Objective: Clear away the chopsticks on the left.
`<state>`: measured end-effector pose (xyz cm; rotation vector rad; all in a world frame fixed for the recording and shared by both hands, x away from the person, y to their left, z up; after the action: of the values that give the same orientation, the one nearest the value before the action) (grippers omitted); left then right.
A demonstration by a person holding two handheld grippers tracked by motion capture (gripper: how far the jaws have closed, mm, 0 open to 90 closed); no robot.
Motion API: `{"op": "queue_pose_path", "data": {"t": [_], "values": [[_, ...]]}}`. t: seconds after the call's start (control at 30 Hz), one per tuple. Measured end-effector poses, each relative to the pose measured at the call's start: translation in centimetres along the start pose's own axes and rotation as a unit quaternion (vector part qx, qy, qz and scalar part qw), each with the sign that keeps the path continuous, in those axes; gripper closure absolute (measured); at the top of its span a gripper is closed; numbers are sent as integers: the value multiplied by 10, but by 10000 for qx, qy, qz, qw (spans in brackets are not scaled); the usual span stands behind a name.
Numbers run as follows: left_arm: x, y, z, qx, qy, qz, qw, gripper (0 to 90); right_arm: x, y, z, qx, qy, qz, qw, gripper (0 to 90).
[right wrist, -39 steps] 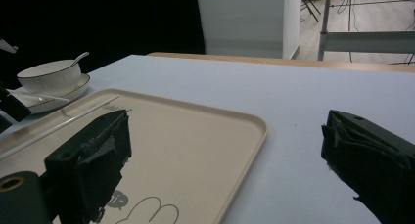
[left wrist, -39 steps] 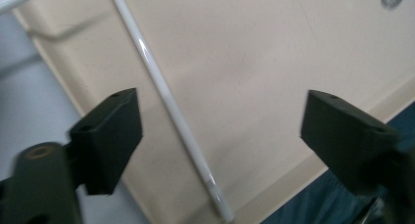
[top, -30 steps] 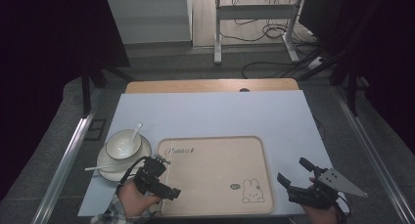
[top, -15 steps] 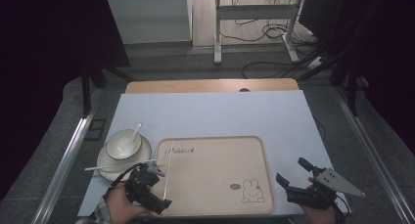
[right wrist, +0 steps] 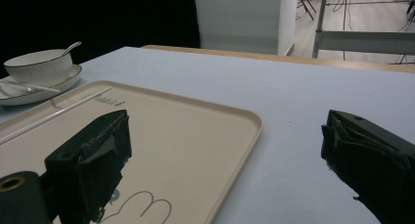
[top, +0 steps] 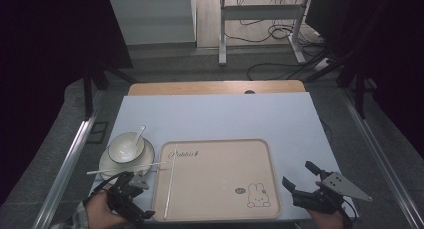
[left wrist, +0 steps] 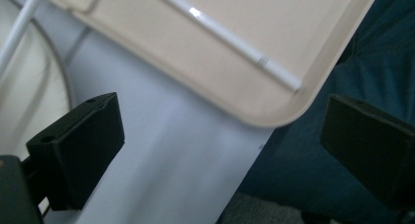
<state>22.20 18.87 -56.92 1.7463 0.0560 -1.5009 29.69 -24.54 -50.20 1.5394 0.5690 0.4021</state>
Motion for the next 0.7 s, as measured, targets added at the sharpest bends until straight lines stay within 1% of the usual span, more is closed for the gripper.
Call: {"op": "queue_pose_path", "data": {"t": [0.1, 0.13, 0.2, 0.3, 0.33, 0.37, 0.4, 0.43, 0.47, 0.5, 0.53, 0.6, 0.7], "values": [[-4, -7, -8, -51, 91, 38, 9999, 30, 0, -1, 1, 4, -51, -24, 10000, 43], [-4, -8, -10, -105, 101, 47, 9999, 30, 0, -1, 1, -6, -59, -33, 10000, 43], [-6, -12, -14, -151, 161, 34, 9998, 29, 0, -2, 1, -29, -64, -52, 10000, 43], [-11, -17, -22, -298, 272, 40, 9992, 29, 1, -3, 0, -24, -58, -87, 9999, 43], [-12, -18, -25, -393, 328, 35, 9987, 30, 2, -4, -1, -38, -53, -99, 9999, 42], [-16, -20, -33, -604, 415, 59, 9973, 28, 2, -4, -1, -39, -47, -106, 9999, 43], [-16, -20, -33, -604, 415, 59, 9973, 28, 2, -4, -1, -39, -47, -106, 9999, 43], [-18, -22, -37, -711, 423, 79, 9965, 28, 2, -4, -1, -64, -51, -103, 9999, 43], [-20, -23, -41, -847, 494, 86, 9951, 30, 2, -4, -2, -53, -51, -100, 9999, 43], [-22, -24, -45, -960, 520, 116, 9940, 29, 2, -4, -2, -46, -48, -93, 9999, 42], [-24, -25, -48, -1031, 501, 155, 9933, 28, 2, -4, -2, -66, -45, -96, 9999, 43], [-28, -27, -56, -1190, 607, 167, 9909, 29, 1, -4, -2, -53, -37, -99, 9999, 43], [-33, -30, -66, -1396, 674, 194, 9877, 31, 1, -4, -1, -55, -38, -100, 9999, 43]]}}
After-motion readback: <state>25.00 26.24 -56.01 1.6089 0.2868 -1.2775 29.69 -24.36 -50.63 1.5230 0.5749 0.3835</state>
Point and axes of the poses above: each handheld gripper's, and its own axes: x roughly forward along the jaws, y roughly out of its top, z roughly to its right, the point moved 10 cm from there along x, roughly forward along the jaws, and after that the axes turned 9 degrees about z, right-handed, at the moved point
